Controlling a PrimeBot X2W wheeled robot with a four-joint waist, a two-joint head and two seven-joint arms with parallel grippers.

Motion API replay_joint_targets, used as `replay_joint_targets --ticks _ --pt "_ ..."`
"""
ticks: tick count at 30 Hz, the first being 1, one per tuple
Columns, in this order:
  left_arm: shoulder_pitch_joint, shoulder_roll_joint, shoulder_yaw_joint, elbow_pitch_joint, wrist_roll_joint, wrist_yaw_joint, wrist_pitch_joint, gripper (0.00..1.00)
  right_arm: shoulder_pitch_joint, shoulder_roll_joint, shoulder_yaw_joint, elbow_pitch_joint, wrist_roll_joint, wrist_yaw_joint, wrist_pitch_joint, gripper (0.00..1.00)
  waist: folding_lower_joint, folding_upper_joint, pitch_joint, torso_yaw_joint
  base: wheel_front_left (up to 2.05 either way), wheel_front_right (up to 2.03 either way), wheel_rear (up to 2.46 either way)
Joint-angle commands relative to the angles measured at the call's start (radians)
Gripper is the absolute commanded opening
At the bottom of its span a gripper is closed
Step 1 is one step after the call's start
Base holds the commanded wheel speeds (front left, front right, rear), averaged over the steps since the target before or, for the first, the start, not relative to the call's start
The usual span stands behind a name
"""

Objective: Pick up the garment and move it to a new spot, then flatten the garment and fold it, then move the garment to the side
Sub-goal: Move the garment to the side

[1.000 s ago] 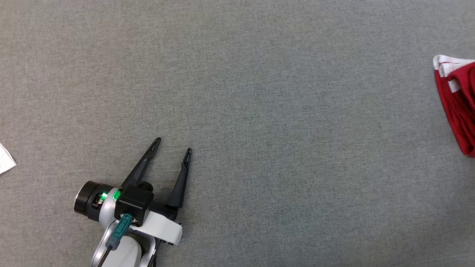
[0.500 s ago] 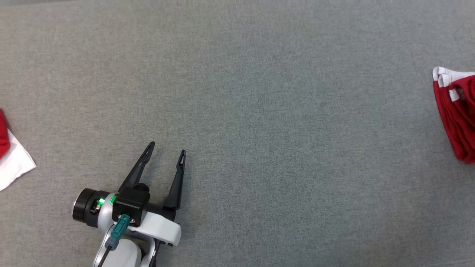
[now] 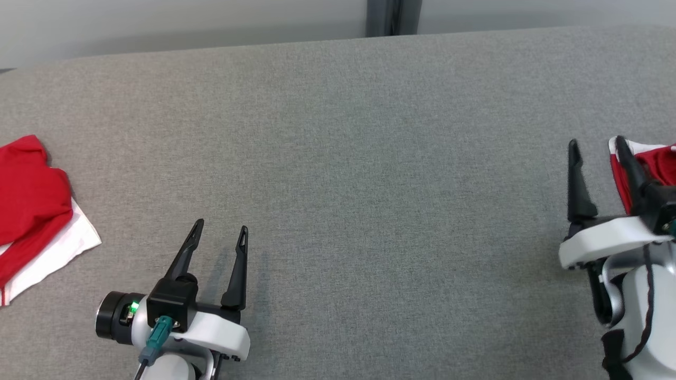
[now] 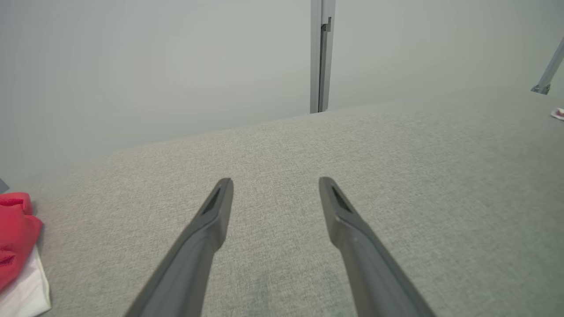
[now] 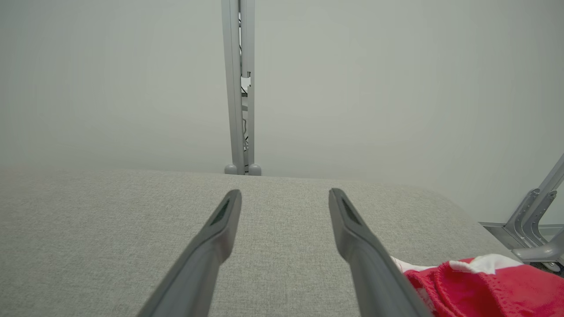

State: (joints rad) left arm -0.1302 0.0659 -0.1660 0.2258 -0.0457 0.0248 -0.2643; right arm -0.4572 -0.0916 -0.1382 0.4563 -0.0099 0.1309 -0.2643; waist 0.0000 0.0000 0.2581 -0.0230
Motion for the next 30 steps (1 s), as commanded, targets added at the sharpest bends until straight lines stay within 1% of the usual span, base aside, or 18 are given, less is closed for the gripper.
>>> replay_joint_targets --ticks 1,7,9,14,20,30 --pt "0.008 0.001 0.009 0.002 -0.007 0.006 0.000 1.00 0.030 0.004 0.016 -0.012 0.014 0.000 0.001 1.00 0.0000 0.0000 -0.026 0.015 0.00 0.00 0.00" --pt "0.041 -0.005 0.040 0.019 -0.016 0.017 0.000 1.00 0.142 0.035 0.080 -0.034 0.067 0.000 0.001 1.00 0.0000 0.0000 -0.086 0.031 0.00 0.00 0.00" --pt "0.053 -0.006 0.050 0.025 -0.015 0.017 0.000 1.00 0.177 0.036 0.086 -0.037 0.087 0.000 0.001 1.00 0.0000 0.0000 -0.105 0.034 0.00 0.00 0.00" --pt "0.083 -0.010 0.073 0.040 -0.019 0.021 0.000 1.00 0.254 0.038 0.148 -0.033 0.165 0.000 0.001 1.00 0.0000 0.0000 -0.159 0.037 0.00 0.00 0.00" --pt "0.128 -0.012 0.096 0.056 -0.025 0.028 0.000 1.00 0.318 0.038 0.191 -0.055 0.173 0.000 0.001 1.00 0.0000 0.0000 -0.230 0.033 0.00 0.00 0.00" --pt "0.167 -0.013 0.139 0.063 -0.026 0.036 0.000 1.00 0.365 0.038 0.201 -0.102 0.185 0.000 0.001 1.00 0.0000 0.0000 -0.273 0.019 0.00 0.00 0.00"
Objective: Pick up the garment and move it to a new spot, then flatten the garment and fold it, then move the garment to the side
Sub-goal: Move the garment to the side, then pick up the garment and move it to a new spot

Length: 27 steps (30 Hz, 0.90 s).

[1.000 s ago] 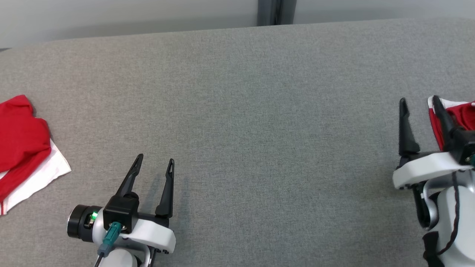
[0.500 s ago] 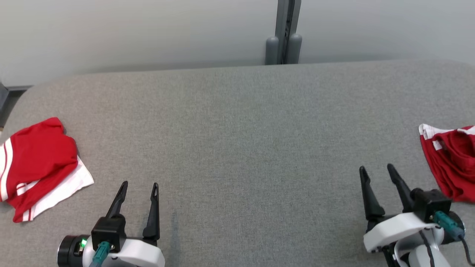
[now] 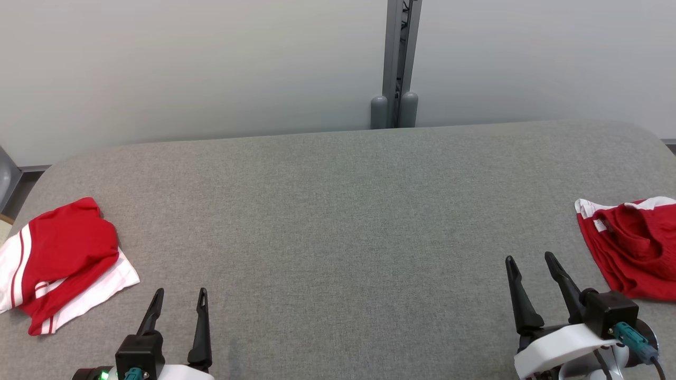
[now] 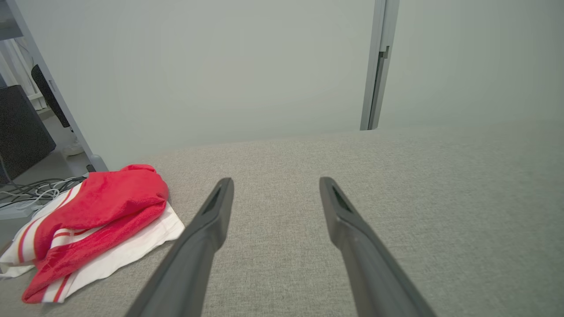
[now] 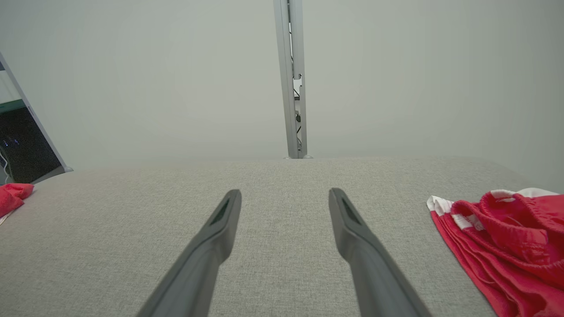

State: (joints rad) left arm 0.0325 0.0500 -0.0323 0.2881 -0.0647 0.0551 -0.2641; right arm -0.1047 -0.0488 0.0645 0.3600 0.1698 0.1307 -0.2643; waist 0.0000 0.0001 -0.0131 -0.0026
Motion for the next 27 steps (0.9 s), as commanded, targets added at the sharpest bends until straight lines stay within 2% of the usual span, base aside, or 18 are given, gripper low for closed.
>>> replay_joint_targets --ticks 1,12,16,21,27 --pt "0.005 0.003 0.008 0.002 -0.006 0.004 0.000 1.00 0.014 -0.005 -0.002 -0.008 0.006 0.000 0.001 1.00 0.0000 -0.0001 -0.004 -0.001 0.00 0.00 0.00" --pt "0.010 0.002 0.013 0.003 -0.007 0.008 0.000 1.00 0.020 -0.005 0.013 -0.010 0.021 0.000 0.001 1.00 0.0000 -0.0001 -0.002 0.003 0.00 0.00 0.00" --pt "-0.002 0.003 0.011 0.002 -0.012 0.010 0.000 1.00 0.012 -0.004 0.027 -0.010 0.004 0.000 0.001 1.00 0.0000 -0.0001 0.009 0.025 0.00 0.00 0.00" --pt "-0.012 0.003 0.013 0.007 -0.022 0.018 0.000 1.00 0.013 -0.004 0.034 -0.012 0.006 0.000 0.001 1.00 0.0000 -0.0001 0.017 0.102 0.00 0.00 0.00" --pt "0.000 0.003 0.036 0.013 -0.009 0.013 0.000 1.00 0.015 -0.004 0.060 -0.009 0.012 0.000 0.001 1.00 0.0000 -0.0001 0.023 0.241 0.00 0.00 0.00"
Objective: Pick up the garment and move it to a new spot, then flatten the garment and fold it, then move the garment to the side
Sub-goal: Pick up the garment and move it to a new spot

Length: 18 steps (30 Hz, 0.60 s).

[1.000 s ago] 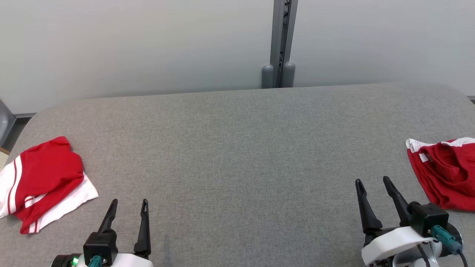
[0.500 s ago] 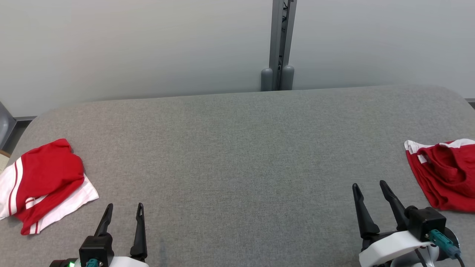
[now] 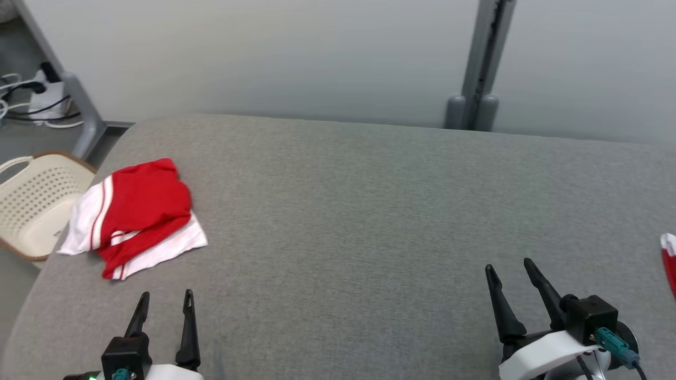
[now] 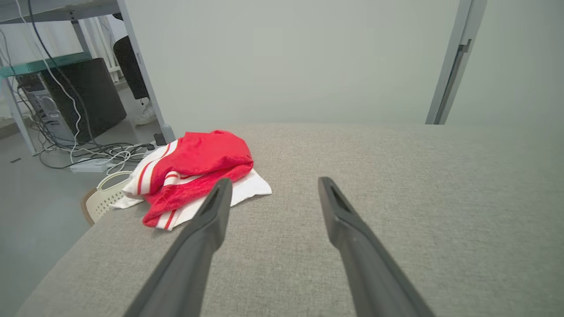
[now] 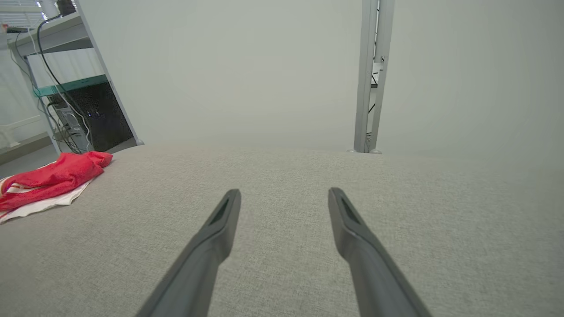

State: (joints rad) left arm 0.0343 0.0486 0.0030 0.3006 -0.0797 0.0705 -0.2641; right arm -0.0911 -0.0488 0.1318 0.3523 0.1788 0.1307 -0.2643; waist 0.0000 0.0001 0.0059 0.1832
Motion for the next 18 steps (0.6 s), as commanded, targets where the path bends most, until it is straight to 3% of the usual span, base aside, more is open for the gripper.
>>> replay_joint_targets --ticks 1,10,18 --pt "0.002 0.004 0.011 0.000 0.007 -0.001 0.000 1.00 0.000 -0.005 0.002 0.000 0.005 0.000 0.001 1.00 0.0000 -0.0001 0.007 0.077 0.00 0.00 0.00" --pt "0.026 0.004 0.082 0.004 0.004 0.001 0.000 1.00 -0.019 -0.005 0.051 0.004 0.007 0.000 0.000 1.00 0.0000 -0.0001 0.022 0.248 0.00 0.00 0.00" --pt "0.034 0.003 0.118 0.017 -0.007 -0.008 0.000 1.00 -0.025 -0.005 0.066 0.008 0.004 0.000 0.001 1.00 0.0000 -0.0001 0.033 0.295 0.00 0.00 0.00"
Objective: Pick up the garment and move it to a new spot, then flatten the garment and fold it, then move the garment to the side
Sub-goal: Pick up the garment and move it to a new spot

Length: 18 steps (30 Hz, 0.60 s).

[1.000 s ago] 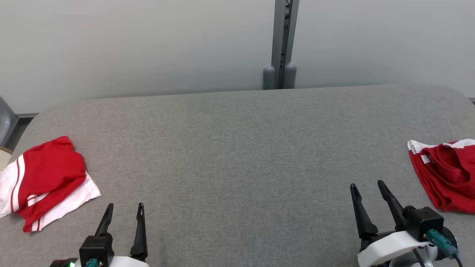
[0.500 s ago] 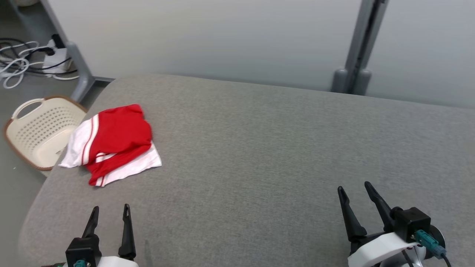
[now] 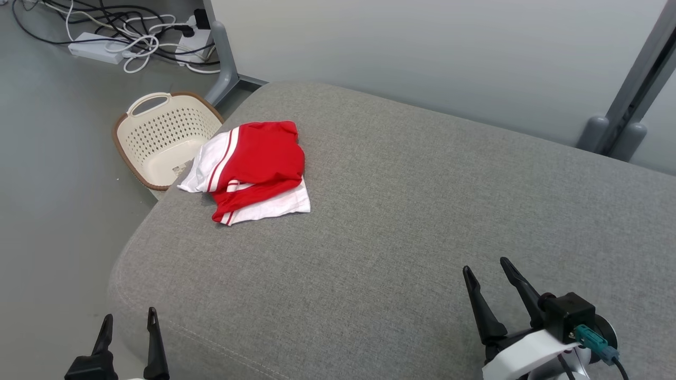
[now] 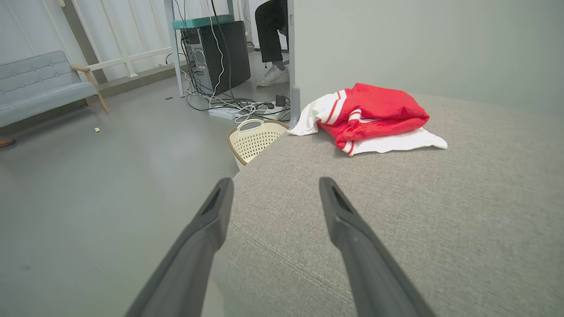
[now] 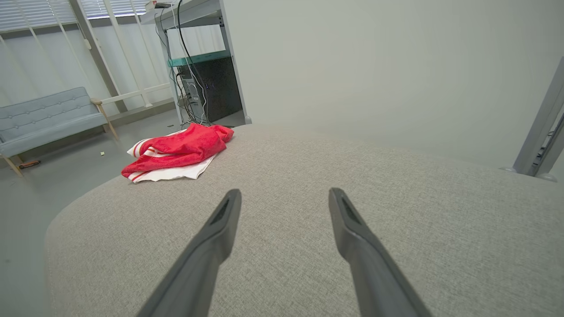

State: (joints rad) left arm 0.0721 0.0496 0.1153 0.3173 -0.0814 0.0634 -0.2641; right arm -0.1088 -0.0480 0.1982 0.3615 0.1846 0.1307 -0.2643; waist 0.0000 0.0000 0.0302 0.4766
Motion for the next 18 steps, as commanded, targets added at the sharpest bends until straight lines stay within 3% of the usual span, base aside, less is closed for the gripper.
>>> replay_joint_targets --ticks 1,10,18 --pt "-0.010 0.002 0.010 0.003 -0.014 -0.006 0.000 1.00 -0.010 -0.006 0.004 -0.002 -0.004 0.000 0.001 1.00 0.0000 0.0000 0.015 -0.002 0.00 0.00 0.00" --pt "-0.121 0.011 0.084 0.066 -0.066 -0.092 0.000 1.00 -0.056 -0.006 0.004 -0.005 -0.047 0.000 0.001 1.00 0.0000 0.0000 0.110 -0.085 0.00 0.00 0.00" --pt "-0.356 0.074 0.125 0.209 -0.057 -0.153 0.000 1.00 -0.123 -0.006 -0.010 -0.033 -0.115 0.000 0.001 1.00 0.0000 0.0000 0.248 -0.177 0.00 0.00 0.00"
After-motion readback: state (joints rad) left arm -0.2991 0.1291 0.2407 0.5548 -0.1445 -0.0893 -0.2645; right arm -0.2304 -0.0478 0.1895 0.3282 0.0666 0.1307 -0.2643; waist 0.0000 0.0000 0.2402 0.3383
